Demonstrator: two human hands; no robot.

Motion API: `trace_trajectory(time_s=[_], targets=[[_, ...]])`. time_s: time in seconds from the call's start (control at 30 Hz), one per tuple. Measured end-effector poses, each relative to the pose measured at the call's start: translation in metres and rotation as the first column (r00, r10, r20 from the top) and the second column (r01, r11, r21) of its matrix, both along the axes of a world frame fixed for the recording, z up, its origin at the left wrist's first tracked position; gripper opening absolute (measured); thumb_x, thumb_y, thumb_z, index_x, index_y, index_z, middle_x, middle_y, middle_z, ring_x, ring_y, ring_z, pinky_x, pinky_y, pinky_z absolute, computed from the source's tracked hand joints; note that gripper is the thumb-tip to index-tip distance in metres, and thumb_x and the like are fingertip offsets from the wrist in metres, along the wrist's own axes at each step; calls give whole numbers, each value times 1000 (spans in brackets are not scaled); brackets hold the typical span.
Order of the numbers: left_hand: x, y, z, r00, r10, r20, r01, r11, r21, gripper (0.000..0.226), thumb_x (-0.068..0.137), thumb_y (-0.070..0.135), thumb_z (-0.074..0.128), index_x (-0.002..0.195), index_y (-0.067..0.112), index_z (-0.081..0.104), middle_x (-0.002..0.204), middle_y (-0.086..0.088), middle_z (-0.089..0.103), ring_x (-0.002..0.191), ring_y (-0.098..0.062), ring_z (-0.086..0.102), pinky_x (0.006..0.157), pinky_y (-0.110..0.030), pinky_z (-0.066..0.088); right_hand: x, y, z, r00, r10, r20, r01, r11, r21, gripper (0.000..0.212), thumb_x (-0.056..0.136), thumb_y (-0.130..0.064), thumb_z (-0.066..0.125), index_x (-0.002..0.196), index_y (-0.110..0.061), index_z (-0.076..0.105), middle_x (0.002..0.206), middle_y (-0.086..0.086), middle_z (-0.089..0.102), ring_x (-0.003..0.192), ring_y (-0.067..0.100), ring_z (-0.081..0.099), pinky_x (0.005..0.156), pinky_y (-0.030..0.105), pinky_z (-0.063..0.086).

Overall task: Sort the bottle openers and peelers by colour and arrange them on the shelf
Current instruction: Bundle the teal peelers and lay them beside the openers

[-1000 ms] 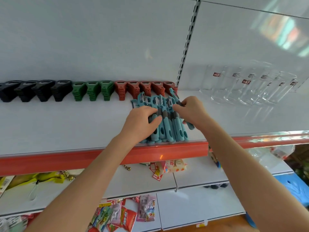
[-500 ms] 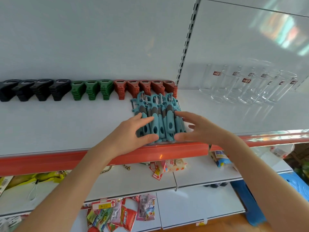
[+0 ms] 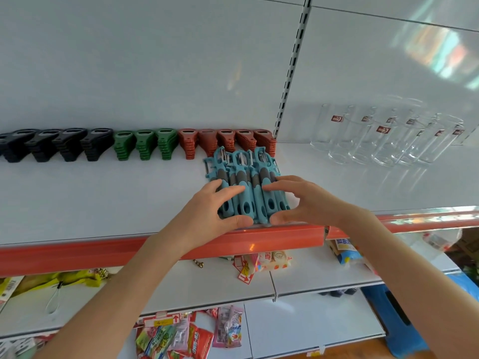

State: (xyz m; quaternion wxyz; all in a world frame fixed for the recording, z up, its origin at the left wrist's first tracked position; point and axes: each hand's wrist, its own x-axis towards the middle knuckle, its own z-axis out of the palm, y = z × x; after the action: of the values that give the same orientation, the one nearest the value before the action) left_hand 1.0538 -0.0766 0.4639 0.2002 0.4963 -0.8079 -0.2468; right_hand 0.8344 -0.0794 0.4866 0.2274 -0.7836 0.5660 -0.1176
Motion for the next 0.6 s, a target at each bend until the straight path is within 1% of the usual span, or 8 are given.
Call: trace_trajectory(time_s=[0.17, 0.3, 0.37, 0.43, 0.6], targets=[[-3, 1, -1, 1000, 10, 2, -10, 1000, -19, 68, 77, 55, 57, 139, 37, 34, 153, -3, 17, 140, -17, 16, 110, -32, 22, 4, 2, 2, 998, 4, -57, -6, 999, -32, 59, 76, -45, 68, 130, -33, 45, 143, -6, 36, 129, 12, 34, 106, 31, 29], [-3, 1, -1, 1000, 20, 3, -20, 999, -30, 68, 78, 54, 57, 139, 37, 34, 152, -3, 19, 140, -18, 16, 110, -33, 22, 6, 2, 3, 997, 8, -79, -11, 999, -43, 55, 79, -43, 66, 129, -32, 45, 140, -7, 39, 125, 12, 37, 102, 28, 30], [-3, 0, -1, 1000, 23, 4, -23, 999, -42, 67, 78, 54, 58, 138, 36, 35, 151, -2, 22, 139, -17, 19, 109, -31, 24, 5, 3, 4, 997, 10, -77, -12, 999, -33, 56, 79, -43, 67, 130, -33, 45, 140, -7, 38, 126, 13, 37, 104, 30, 30], [-3, 0, -2, 1000, 29, 10, -28, 998, -54, 67, 78, 55, 57, 139, 35, 36, 148, -2, 24, 137, -16, 22, 108, -31, 26, 4, 3, 4, 998, 14, -65, -16, 1000, -21, 58, 78, -44, 67, 130, -34, 46, 142, -6, 37, 129, 15, 36, 106, 32, 30], [-5, 2, -2, 997, 28, 78, -20, 994, -103, 66, 82, 56, 50, 141, 33, 32, 144, -1, 27, 132, -14, 27, 103, -26, 28, -1, 3, 4, 999, 24, -38, -24, 1000, 3, 62, 77, -46, 65, 134, -37, 42, 148, -4, 29, 137, 15, 27, 109, 32, 23]])
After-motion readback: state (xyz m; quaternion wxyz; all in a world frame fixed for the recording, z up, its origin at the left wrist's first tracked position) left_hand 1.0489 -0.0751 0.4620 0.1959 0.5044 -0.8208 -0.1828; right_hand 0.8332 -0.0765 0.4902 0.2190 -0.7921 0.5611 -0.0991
